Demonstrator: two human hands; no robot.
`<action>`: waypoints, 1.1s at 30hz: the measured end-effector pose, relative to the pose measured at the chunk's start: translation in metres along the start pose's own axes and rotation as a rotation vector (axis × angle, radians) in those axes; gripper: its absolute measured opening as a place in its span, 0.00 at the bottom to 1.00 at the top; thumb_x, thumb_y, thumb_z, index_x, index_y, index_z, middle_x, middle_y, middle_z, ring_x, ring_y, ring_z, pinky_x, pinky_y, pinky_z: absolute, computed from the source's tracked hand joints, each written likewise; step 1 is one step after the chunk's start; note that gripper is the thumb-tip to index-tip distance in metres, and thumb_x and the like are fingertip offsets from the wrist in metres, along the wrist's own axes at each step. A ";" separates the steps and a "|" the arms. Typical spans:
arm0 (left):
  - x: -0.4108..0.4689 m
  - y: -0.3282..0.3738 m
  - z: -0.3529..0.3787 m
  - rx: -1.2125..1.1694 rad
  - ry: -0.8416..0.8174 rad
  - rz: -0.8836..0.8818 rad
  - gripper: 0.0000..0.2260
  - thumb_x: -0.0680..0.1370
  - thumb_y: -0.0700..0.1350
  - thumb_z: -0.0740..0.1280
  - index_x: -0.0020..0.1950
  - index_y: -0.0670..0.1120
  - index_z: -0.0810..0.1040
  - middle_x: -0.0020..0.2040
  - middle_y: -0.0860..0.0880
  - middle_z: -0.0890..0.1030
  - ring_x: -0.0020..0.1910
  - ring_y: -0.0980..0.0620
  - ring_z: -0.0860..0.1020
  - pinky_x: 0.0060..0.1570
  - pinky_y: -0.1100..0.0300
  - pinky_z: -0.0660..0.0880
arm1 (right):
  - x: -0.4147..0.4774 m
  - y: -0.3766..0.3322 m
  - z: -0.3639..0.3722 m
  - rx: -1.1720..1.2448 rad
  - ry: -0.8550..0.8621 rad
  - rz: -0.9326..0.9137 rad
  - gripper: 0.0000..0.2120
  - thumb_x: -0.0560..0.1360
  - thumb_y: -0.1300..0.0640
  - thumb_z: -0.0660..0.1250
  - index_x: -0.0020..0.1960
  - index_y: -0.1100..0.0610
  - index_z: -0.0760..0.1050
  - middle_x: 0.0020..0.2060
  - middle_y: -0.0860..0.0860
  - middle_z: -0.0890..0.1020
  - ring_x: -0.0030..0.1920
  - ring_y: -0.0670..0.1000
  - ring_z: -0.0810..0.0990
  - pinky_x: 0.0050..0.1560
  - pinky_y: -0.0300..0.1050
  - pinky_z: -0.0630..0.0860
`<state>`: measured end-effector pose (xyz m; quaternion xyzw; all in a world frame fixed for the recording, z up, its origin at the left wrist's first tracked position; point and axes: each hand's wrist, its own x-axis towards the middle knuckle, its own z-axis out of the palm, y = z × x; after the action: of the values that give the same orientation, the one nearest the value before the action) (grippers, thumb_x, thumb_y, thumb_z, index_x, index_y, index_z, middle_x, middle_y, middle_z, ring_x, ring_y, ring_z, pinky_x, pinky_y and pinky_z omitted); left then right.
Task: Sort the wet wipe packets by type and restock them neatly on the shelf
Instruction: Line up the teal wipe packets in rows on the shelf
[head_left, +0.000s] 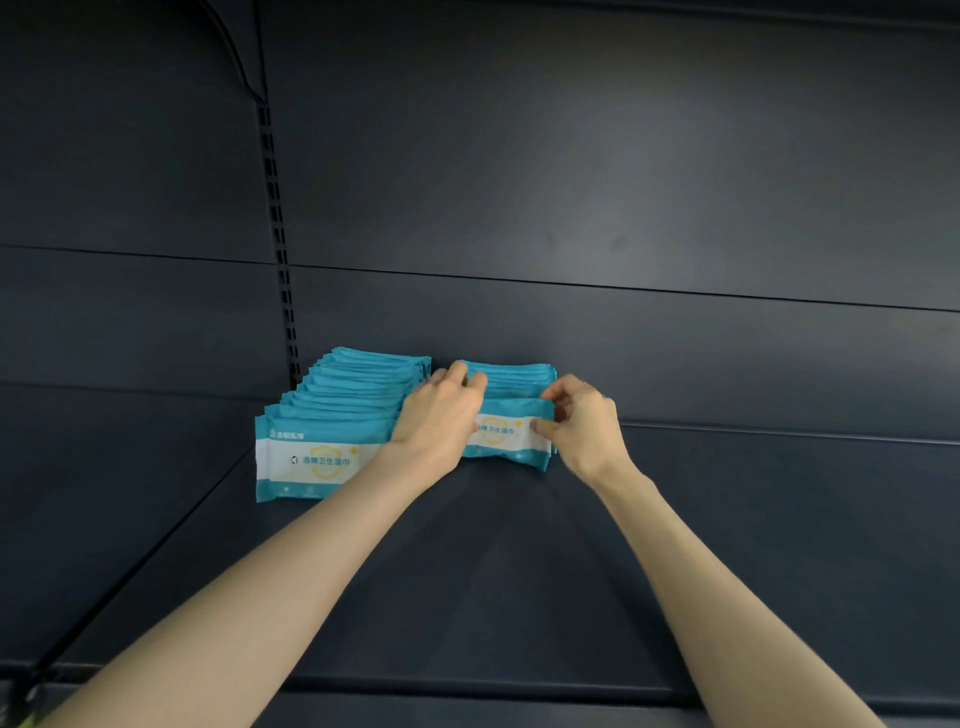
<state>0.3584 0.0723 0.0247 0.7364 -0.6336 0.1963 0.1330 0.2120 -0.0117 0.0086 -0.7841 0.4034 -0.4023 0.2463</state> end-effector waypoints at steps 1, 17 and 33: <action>0.003 -0.001 0.003 0.064 0.012 0.012 0.17 0.78 0.45 0.66 0.64 0.43 0.67 0.61 0.45 0.69 0.60 0.46 0.70 0.55 0.53 0.69 | 0.000 0.002 0.002 -0.035 0.003 -0.016 0.14 0.70 0.65 0.73 0.53 0.57 0.74 0.48 0.50 0.73 0.46 0.49 0.72 0.44 0.32 0.71; 0.016 -0.004 0.029 0.256 -0.034 0.104 0.33 0.78 0.50 0.66 0.76 0.40 0.54 0.74 0.43 0.62 0.73 0.45 0.61 0.69 0.53 0.59 | 0.010 0.016 0.007 -0.438 -0.218 -0.094 0.43 0.70 0.56 0.74 0.77 0.51 0.54 0.76 0.47 0.56 0.72 0.54 0.61 0.66 0.51 0.67; 0.015 0.003 0.035 0.341 -0.071 0.095 0.35 0.76 0.44 0.70 0.75 0.38 0.53 0.75 0.39 0.60 0.75 0.41 0.58 0.72 0.45 0.55 | 0.008 0.013 0.003 -0.596 -0.244 -0.120 0.39 0.74 0.58 0.70 0.77 0.51 0.51 0.78 0.47 0.51 0.71 0.58 0.64 0.68 0.53 0.66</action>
<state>0.3612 0.0430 -0.0003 0.7242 -0.6293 0.2807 -0.0258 0.2118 -0.0249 0.0013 -0.8864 0.4241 -0.1835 0.0284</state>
